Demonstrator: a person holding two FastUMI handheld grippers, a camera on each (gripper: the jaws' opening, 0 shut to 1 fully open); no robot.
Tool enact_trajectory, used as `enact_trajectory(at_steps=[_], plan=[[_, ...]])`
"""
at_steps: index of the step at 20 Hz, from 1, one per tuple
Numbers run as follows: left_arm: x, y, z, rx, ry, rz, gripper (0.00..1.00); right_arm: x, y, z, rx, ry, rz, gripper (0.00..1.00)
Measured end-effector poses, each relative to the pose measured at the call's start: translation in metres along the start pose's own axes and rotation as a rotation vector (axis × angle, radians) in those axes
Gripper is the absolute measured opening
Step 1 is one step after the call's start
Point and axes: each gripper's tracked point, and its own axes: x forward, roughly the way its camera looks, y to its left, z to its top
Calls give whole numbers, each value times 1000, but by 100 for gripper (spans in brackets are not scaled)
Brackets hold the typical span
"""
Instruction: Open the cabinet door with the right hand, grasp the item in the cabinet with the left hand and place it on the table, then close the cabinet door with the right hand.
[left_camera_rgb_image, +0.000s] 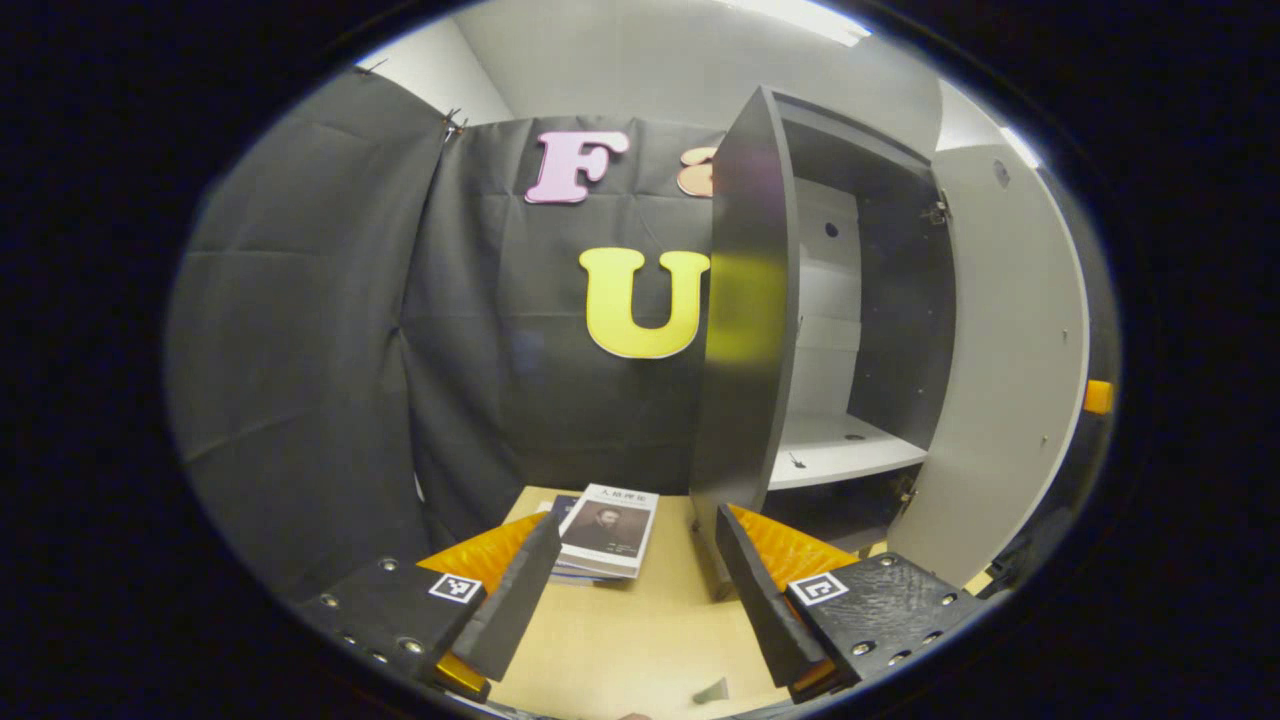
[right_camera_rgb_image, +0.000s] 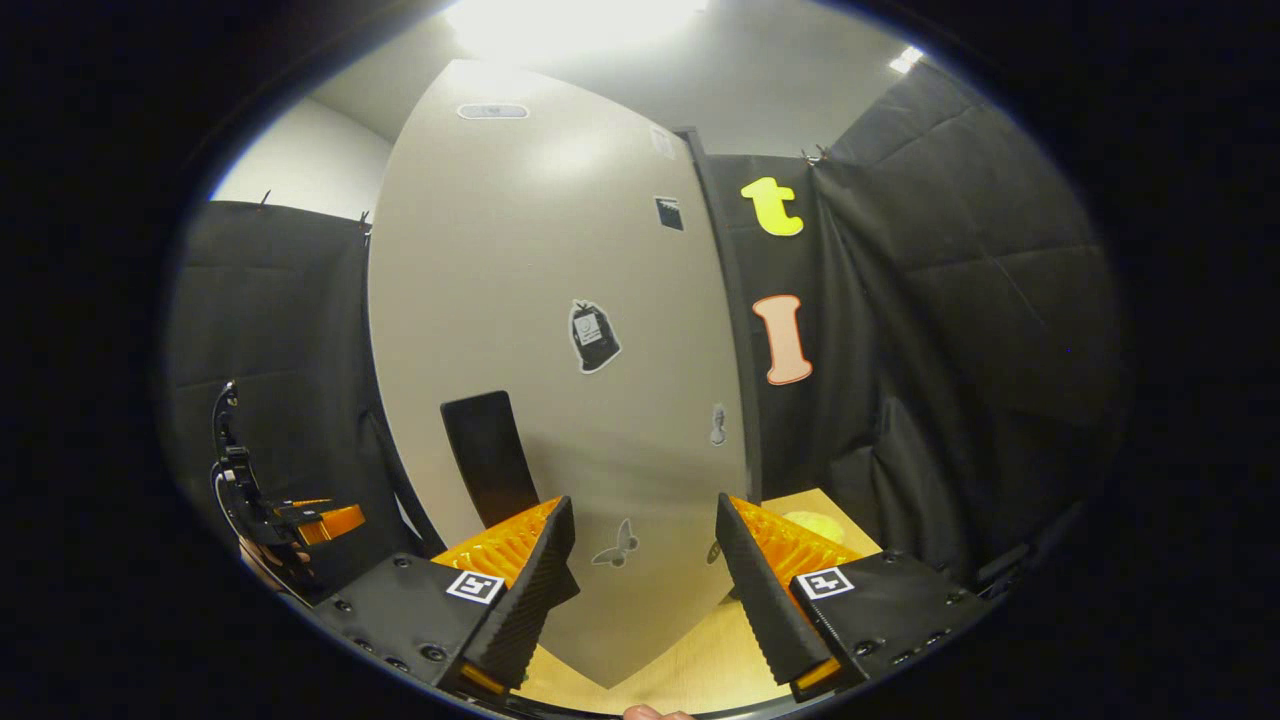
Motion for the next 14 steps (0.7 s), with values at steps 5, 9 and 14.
enact_trajectory(at_steps=[5,9,14], plan=[[-9,5,-3,-8,-5,19,92,17,21,4,8,0,73,90],[-23,-2,-5,-10,-10,28,95,25,5,6,9,7,68,84],[-41,-30,-2,-36,-37,24,92,18,-23,4,44,0,29,83]])
